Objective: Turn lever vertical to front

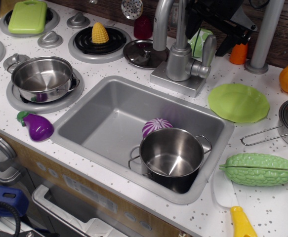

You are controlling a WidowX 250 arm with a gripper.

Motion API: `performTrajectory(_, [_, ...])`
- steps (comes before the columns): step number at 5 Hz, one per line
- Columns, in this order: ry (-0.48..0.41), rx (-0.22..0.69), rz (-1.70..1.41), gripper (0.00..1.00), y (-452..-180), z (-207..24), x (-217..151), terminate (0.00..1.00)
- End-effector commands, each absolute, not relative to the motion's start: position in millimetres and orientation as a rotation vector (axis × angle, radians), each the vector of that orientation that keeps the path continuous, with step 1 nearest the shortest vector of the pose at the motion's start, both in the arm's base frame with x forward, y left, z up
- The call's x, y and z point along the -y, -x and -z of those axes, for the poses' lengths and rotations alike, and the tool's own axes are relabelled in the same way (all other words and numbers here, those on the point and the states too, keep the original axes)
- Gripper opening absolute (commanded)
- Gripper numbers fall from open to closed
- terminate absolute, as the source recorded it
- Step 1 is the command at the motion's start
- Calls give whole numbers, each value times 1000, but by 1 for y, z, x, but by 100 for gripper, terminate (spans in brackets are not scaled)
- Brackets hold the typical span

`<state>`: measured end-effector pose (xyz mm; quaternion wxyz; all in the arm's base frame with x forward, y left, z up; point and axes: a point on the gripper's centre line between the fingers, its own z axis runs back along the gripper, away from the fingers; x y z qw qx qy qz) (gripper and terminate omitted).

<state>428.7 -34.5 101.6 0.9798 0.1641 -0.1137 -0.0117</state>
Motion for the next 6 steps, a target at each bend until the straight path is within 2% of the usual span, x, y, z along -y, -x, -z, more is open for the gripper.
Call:
performTrajectory(1, [-337, 330, 47, 100, -446, -122, 36, 0])
performTrajectory(3, [-293, 349, 31, 100, -456, -117, 36, 0])
performTrajectory(4, [-287, 347, 18, 0, -452, -114, 39, 0])
performTrajectory(5, [-275, 333, -13, 0, -441, -111, 46, 0])
performTrajectory(6, [-262, 322, -65, 100, -423, -104, 54, 0])
